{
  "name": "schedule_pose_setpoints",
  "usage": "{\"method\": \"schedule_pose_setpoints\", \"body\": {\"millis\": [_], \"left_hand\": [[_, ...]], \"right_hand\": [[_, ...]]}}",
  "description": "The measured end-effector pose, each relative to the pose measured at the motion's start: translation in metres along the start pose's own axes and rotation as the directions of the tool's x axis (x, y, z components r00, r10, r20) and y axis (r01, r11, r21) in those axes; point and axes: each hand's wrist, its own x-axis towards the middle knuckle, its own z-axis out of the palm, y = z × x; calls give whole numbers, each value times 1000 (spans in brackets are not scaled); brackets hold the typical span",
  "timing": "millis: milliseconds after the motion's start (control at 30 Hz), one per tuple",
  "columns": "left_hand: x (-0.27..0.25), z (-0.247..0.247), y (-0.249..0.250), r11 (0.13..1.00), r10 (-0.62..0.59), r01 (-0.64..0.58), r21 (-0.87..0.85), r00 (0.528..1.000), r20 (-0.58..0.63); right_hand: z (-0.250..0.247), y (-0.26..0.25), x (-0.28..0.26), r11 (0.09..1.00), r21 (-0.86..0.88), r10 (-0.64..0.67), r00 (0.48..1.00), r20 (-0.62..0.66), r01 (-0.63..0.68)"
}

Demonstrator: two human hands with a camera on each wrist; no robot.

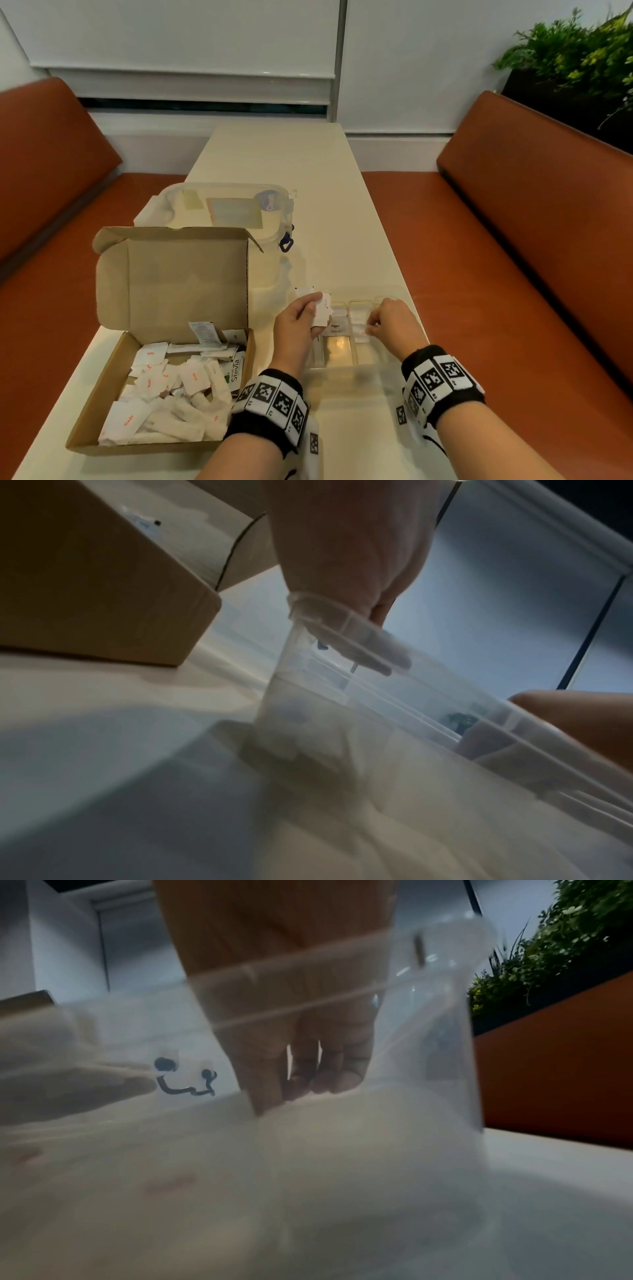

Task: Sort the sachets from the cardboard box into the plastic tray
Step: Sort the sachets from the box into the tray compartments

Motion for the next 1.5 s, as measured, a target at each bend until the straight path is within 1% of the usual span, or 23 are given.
{"method": "schedule_pose_setpoints", "body": {"millis": [167,300,533,633,733,800,867,900,933,967,1000,1067,1133,1267,1400,1500], "left_hand": [[0,1,0,1000,-23,23,21,1000,-5],[0,1,1,999,-23,23,38,1000,0],[-2,2,3,998,-42,41,40,999,14],[-2,3,3,998,-42,41,41,999,31],[-3,3,4,997,-71,72,-6,996,45],[-2,3,5,991,-110,114,-64,992,54],[0,3,5,986,-130,135,-97,990,50],[1,3,5,984,-134,138,-110,990,45],[1,3,5,982,-137,141,-123,990,41],[0,4,6,981,-138,142,-135,990,38],[0,4,6,980,-136,140,-145,990,36],[0,6,6,978,-139,143,-155,990,32],[1,7,6,974,-163,164,-156,986,23],[1,8,7,973,-174,175,-153,985,19],[0,8,8,980,-150,152,-127,988,25],[1,8,8,977,-167,167,-130,986,14]], "right_hand": [[2,1,-5,999,20,-38,999,-28,38],[6,0,-7,997,-26,-66,997,-29,66],[11,-2,-3,998,-51,-43,998,-55,40],[12,-1,-1,999,-34,-37,998,-55,35],[10,-2,-1,999,-33,-23,998,-58,21],[6,-6,-2,999,27,-28,993,-119,31],[2,-15,-5,979,181,-53,976,-213,93],[0,-22,-6,954,267,-73,969,-236,137],[-2,-29,-8,923,343,-99,968,-231,176],[-3,-36,-9,897,394,-130,971,-198,200],[-3,-42,-10,886,413,-160,975,-154,211],[-2,-50,-9,900,389,-179,980,-82,197],[-1,-53,-7,908,384,-151,986,-70,166],[-1,-55,-6,884,448,-114,991,-75,136],[-2,-51,-7,786,612,-52,996,-77,88],[-3,-46,-8,742,667,-28,997,-73,70]]}}
